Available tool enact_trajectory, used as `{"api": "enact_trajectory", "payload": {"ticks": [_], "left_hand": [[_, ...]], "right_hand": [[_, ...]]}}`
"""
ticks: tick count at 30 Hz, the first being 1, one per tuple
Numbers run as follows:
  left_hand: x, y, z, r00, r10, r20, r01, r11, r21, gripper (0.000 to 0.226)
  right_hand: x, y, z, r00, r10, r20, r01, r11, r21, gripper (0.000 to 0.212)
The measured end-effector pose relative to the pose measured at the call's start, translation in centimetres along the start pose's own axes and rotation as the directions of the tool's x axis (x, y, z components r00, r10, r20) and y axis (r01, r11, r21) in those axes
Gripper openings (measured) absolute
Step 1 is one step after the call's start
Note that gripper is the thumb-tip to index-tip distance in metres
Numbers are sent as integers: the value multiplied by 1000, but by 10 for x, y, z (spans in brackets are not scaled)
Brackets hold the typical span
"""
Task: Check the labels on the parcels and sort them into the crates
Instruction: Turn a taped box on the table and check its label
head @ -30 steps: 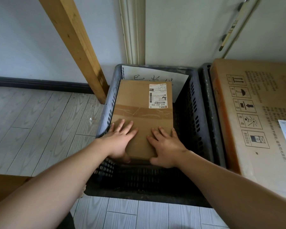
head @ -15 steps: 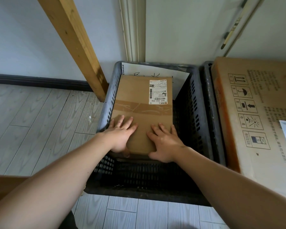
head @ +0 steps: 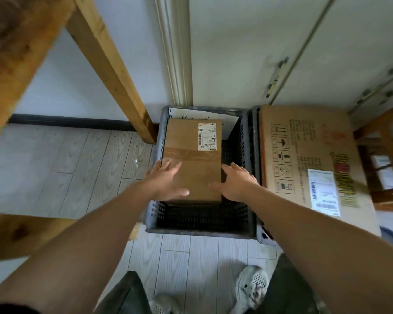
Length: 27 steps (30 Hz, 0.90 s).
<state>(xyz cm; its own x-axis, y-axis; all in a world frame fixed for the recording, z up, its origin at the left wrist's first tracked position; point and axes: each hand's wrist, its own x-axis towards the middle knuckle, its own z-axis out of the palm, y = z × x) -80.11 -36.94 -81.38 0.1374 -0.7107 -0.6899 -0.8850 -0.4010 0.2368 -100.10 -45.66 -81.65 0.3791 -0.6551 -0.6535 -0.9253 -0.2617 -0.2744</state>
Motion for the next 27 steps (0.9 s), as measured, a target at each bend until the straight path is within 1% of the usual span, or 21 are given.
{"api": "enact_trajectory", "payload": {"ticks": [4, 7, 12, 17, 21, 24, 27], "left_hand": [[-69, 18, -39, 1000, 1, 20, 0, 999, -45, 95], [-118, 31, -66, 999, -13, 35, 13, 1000, -18, 94], [-198, 48, -115, 999, 37, 4, -37, 999, 3, 96], [-268, 54, -159, 996, 86, -1, -86, 996, 31, 96], [-311, 52, -181, 991, 127, -36, -125, 991, 51, 94], [-333, 53, -191, 988, 132, -75, -127, 990, 67, 93], [-352, 54, -198, 987, 122, -102, -118, 992, 51, 93]], "right_hand": [[-64, -7, -41, 997, 74, 10, -74, 997, 12, 89], [-114, -18, -73, 994, 104, 19, -104, 995, -11, 90], [-202, -52, -122, 994, 107, -12, -107, 994, -8, 88], [-273, -81, -157, 993, 111, -48, -110, 993, 30, 84], [-317, -96, -177, 991, 108, -82, -104, 993, 50, 86], [-337, -97, -186, 986, 88, -138, -86, 996, 24, 87], [-354, -95, -193, 985, 74, -157, -77, 997, -11, 86]]}}
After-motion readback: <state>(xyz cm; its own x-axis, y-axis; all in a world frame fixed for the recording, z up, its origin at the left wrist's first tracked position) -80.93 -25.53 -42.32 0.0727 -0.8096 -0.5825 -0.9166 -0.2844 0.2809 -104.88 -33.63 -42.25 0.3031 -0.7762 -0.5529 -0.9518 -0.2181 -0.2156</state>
